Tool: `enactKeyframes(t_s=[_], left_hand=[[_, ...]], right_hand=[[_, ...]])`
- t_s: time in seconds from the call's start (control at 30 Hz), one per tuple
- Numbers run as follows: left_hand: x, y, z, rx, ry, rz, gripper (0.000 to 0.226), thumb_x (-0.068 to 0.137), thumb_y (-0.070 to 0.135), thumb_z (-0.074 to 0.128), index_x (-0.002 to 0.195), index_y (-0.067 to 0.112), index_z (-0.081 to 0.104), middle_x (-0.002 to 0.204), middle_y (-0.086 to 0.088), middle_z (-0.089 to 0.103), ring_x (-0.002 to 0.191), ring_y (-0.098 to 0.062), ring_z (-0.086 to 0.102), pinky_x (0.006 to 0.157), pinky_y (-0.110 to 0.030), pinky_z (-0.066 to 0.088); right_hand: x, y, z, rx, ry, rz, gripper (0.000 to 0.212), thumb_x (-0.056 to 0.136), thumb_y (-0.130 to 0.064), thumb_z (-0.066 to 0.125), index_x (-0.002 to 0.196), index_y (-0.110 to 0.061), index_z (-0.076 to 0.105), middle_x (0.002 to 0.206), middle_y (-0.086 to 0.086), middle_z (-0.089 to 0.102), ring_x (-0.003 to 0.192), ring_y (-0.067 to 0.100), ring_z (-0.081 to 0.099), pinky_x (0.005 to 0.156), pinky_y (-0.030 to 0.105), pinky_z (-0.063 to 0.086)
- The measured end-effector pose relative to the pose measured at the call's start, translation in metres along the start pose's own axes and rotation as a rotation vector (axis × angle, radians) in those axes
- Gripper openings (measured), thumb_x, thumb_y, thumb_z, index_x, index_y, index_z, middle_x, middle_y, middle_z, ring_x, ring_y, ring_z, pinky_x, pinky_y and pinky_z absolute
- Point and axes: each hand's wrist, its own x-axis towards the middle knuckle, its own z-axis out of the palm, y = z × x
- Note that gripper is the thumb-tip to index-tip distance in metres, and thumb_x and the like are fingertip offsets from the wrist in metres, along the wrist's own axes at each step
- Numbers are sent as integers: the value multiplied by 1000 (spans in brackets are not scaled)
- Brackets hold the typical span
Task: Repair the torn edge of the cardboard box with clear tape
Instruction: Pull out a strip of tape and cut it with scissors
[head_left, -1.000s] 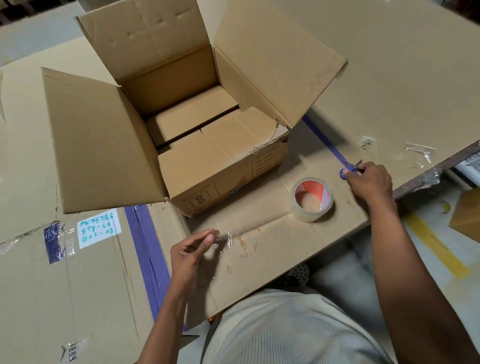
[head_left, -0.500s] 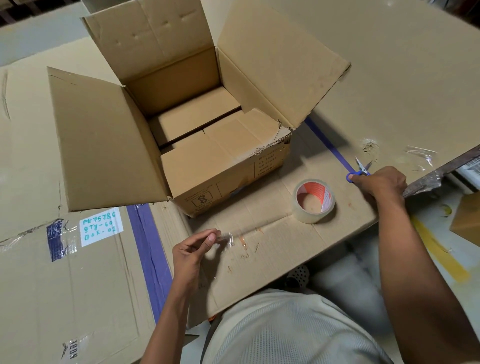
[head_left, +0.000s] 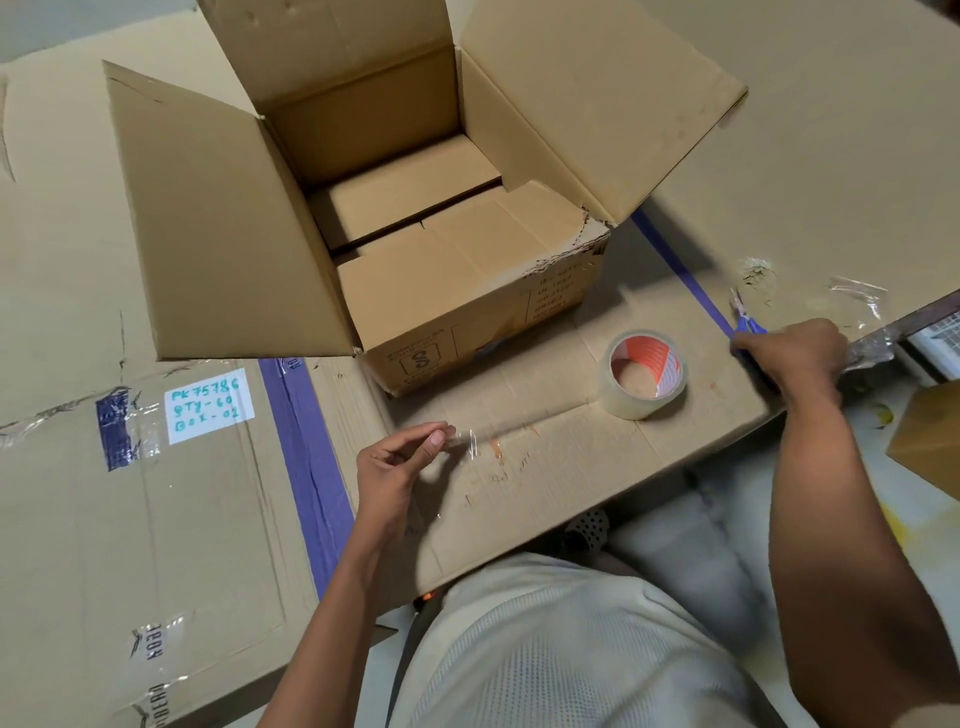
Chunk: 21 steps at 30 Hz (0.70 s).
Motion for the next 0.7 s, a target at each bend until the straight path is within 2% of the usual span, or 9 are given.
enactKeyframes(t_s=[0.03, 0.1, 0.2, 0.27, 0.37, 0.43, 0.53, 0.63, 0.7], left_hand=[[0, -1, -1, 1, -6, 3, 30, 82, 11, 76, 109, 0, 77, 104, -14, 80, 103, -24, 76, 96, -28, 58], [1, -1, -3, 1, -11, -1, 30, 82, 11, 75, 110, 0, 77, 105, -14, 80, 103, -26, 75, 98, -30, 58], [2, -4, -5, 7, -16, -6, 28, 83, 11, 75, 110, 2, 77, 106, -14, 80, 106, -29, 75, 99, -33, 57], [2, -5, -6, 20, -10, -9, 26, 85, 7, 74, 110, 2, 77, 107, -13, 80, 107, -28, 75, 99, -32, 58], [1, -6, -5, 41, -1, 1, 24, 89, 1, 72, 112, -3, 75, 107, -13, 79, 108, -28, 74, 100, -32, 58], [0, -8, -4, 59, 5, 10, 24, 90, 2, 72, 113, -4, 75, 109, -14, 79, 110, -28, 73, 103, -37, 56], [0, -13, -7, 16, 7, 4, 25, 91, 3, 74, 114, -6, 75, 111, -20, 77, 113, -35, 71, 107, -49, 53], [0, -17, -9, -53, -5, -16, 26, 89, 5, 77, 113, -5, 75, 113, -24, 76, 116, -42, 69, 110, -62, 46], [0, -18, -10, -54, -4, -6, 24, 89, 3, 76, 112, -5, 76, 112, -23, 76, 114, -41, 70, 110, -62, 46]], right_hand=[[0, 6, 0, 56, -2, -22, 61, 42, -47, 83, 86, -5, 77, 95, 19, 77, 94, 35, 74, 84, 45, 62], [2, 15, -1, 161, -30, -119, 41, 44, -44, 81, 70, -14, 74, 78, 11, 77, 83, 31, 77, 84, 48, 63], [-51, -17, -26, 145, -109, -289, 24, 62, -32, 90, 78, -18, 77, 73, 3, 77, 77, 22, 77, 85, 38, 62], [-84, -42, -43, -30, -232, -400, 20, 70, -23, 90, 81, -16, 76, 69, 1, 76, 70, 14, 74, 70, 26, 55], [-121, -76, -49, -504, -357, -537, 36, 68, -26, 91, 92, -10, 69, 68, 4, 74, 70, 15, 69, 58, 30, 44], [-143, -91, -37, -808, -333, -699, 53, 64, -28, 90, 101, -5, 59, 88, 8, 63, 77, 28, 62, 61, 33, 45], [-171, -100, -11, -1153, -322, -899, 59, 70, -21, 84, 114, -6, 47, 105, 10, 34, 71, 25, 51, 52, 31, 39], [-190, -108, 0, -1349, -314, -960, 55, 78, -11, 76, 125, -2, 48, 109, 14, 37, 61, 18, 39, 47, 28, 29], [-195, -116, 1, -1431, -298, -943, 56, 79, -9, 77, 128, -2, 50, 109, 14, 39, 61, 15, 33, 48, 27, 31]])
